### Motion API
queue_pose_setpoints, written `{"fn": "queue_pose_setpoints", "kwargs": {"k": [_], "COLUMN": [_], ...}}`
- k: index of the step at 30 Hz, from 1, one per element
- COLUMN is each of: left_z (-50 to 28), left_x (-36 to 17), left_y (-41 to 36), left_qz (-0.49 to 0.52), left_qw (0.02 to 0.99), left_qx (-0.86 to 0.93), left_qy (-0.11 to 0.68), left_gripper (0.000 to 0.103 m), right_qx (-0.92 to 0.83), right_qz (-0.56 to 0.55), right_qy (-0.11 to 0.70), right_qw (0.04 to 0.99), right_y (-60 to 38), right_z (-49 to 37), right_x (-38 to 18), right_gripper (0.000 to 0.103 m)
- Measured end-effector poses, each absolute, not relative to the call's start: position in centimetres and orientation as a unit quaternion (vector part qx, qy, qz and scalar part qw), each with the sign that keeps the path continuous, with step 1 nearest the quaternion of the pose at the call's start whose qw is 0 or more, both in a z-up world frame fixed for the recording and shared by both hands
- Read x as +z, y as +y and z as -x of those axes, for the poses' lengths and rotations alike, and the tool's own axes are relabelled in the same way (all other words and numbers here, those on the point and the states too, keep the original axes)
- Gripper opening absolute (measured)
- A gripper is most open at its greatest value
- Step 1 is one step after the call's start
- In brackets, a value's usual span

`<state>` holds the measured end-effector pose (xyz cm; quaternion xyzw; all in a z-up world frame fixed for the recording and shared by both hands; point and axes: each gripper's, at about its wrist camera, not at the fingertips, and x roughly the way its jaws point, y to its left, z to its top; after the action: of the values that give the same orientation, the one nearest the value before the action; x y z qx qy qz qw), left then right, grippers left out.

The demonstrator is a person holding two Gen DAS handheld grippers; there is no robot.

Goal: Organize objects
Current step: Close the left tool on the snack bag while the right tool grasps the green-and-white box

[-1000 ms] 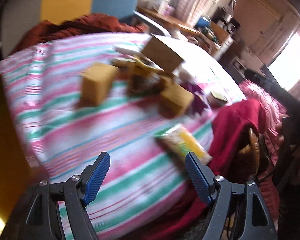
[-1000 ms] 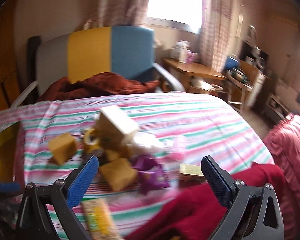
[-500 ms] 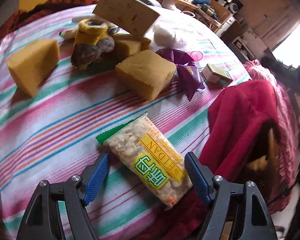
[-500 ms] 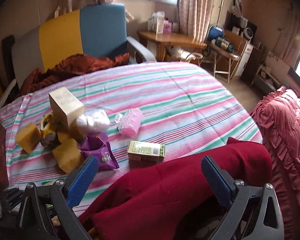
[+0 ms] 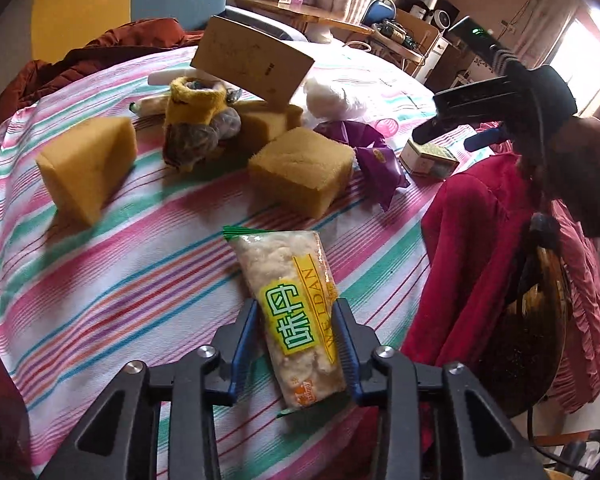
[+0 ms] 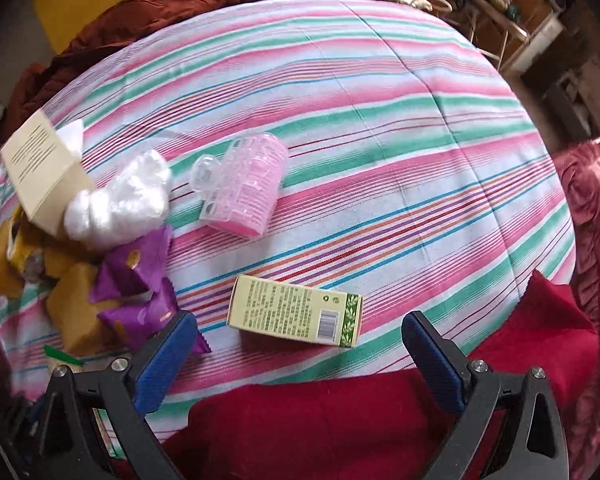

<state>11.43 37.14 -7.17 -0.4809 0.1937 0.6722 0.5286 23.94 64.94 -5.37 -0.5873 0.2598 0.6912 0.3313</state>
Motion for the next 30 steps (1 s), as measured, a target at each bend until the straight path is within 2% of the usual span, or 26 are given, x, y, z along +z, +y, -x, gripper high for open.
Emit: {"fn": "queue_pose_setpoints", "kwargs": {"k": [4, 5, 7, 8, 12, 16, 19, 21, 22, 23, 24, 26, 30], "left_z": [-10.7, -10.7, -10.8, -10.9, -11.3, -10.7, -10.2, -10.0, -10.0, -9.9, -9.9, -10.2, -11.8], "left_x": [-7.4, -7.5, -7.6, -7.5, -7.1, -6.6, -7.2, -7.0, -6.8, -6.7, -6.6, -6.5, -7.1], "left_y": [36.8, 36.7, 36.8, 36.7, 36.6, 35.6, 35.4, 35.1, 35.1, 35.1, 35.2, 35.6, 37.3], "left_qz": [0.484, 0.485, 0.478, 0.472, 0.465, 0.456, 0.47, 0.477, 0.481, 0.491, 0.499, 0.509, 0.504], "left_qw": [0.53, 0.531, 0.537, 0.541, 0.555, 0.557, 0.559, 0.557, 0.555, 0.557, 0.557, 0.55, 0.542], "left_qx": [0.671, 0.671, 0.67, 0.67, 0.666, 0.672, 0.663, 0.662, 0.663, 0.657, 0.651, 0.65, 0.649], "left_qy": [0.183, 0.181, 0.184, 0.187, 0.18, 0.174, 0.166, 0.152, 0.144, 0.133, 0.127, 0.129, 0.177], "left_gripper": [0.04, 0.04, 0.039, 0.038, 0.028, 0.013, 0.012, 0.029, 0.048, 0.052, 0.054, 0.064, 0.066], "right_qx": [0.674, 0.673, 0.668, 0.666, 0.688, 0.712, 0.73, 0.735, 0.737, 0.739, 0.74, 0.746, 0.759], "right_qz": [0.618, 0.622, 0.634, 0.637, 0.614, 0.575, 0.544, 0.537, 0.534, 0.531, 0.53, 0.525, 0.514], "right_qy": [0.249, 0.244, 0.233, 0.231, 0.213, 0.215, 0.212, 0.212, 0.212, 0.211, 0.212, 0.213, 0.206], "right_qw": [0.318, 0.316, 0.313, 0.313, 0.322, 0.341, 0.354, 0.357, 0.356, 0.357, 0.356, 0.351, 0.342], "right_y": [64.8, 64.6, 64.2, 64.1, 63.1, 61.9, 60.9, 61.5, 61.5, 61.5, 61.8, 61.8, 61.0], "right_z": [-23.2, -23.1, -23.1, -23.2, -23.8, -25.7, -26.6, -26.4, -26.4, -26.3, -26.1, -25.4, -24.4], "right_x": [-6.4, -6.6, -7.1, -7.3, -6.1, -4.1, -1.9, -1.1, -1.0, -0.9, -1.1, -1.4, -1.0], "right_gripper": [0.1, 0.095, 0.076, 0.074, 0.074, 0.074, 0.074, 0.074, 0.074, 0.074, 0.074, 0.074, 0.074]}}
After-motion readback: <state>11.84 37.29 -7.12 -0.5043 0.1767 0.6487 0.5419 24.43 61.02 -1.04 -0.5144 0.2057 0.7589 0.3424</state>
